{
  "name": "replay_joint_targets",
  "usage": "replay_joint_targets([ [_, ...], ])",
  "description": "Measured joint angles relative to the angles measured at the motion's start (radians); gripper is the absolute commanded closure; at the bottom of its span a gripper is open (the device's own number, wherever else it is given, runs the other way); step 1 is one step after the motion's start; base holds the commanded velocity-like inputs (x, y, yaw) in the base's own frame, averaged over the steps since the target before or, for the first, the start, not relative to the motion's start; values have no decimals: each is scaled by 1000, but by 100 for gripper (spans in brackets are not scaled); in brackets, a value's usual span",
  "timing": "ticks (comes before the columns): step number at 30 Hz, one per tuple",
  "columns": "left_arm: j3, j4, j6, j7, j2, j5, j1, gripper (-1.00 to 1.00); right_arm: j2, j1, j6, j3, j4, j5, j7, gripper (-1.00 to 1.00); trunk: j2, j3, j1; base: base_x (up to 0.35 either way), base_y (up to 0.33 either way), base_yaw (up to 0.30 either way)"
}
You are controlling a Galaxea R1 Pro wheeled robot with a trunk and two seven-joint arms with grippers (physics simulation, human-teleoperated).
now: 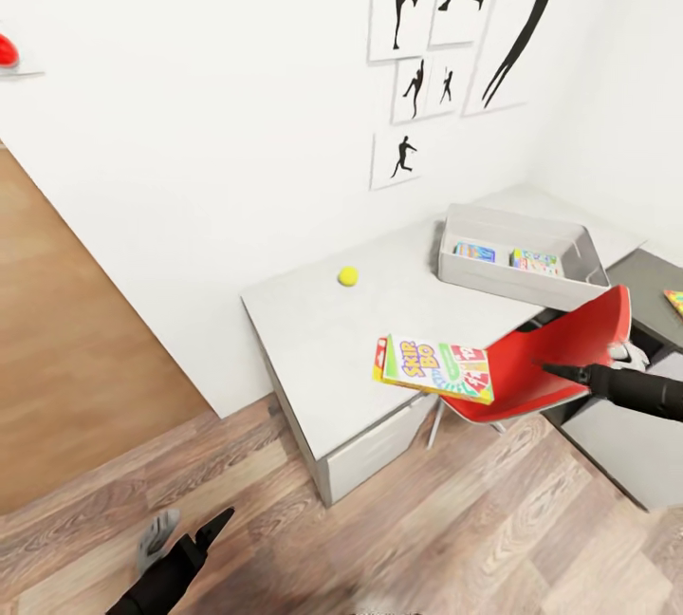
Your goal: Put all the toys in the child's room - the three board games (two on the bed and one on the table), the two jigsaw puzzles on the table, and the tennis ball on the table - inside the toy box on the table in the child's room.
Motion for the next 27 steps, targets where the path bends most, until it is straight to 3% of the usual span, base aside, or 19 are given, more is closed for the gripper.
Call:
replay_joint_targets([
  [20,1,1,0,0,2,-1,-1,-100,32,2,0,2,36,-8,11,-100,0,-18,0,0,0,-245],
  [25,2,1,0,0,3,-1,-1,-100,50,2,0,4,57,-8,11,-100,0,-23,0,0,38,-210],
  [27,3,4,0,0,4,-1,-1,-100,74,2,0,5,81,-7,10,-100,0,-25,0,0,110,-140],
])
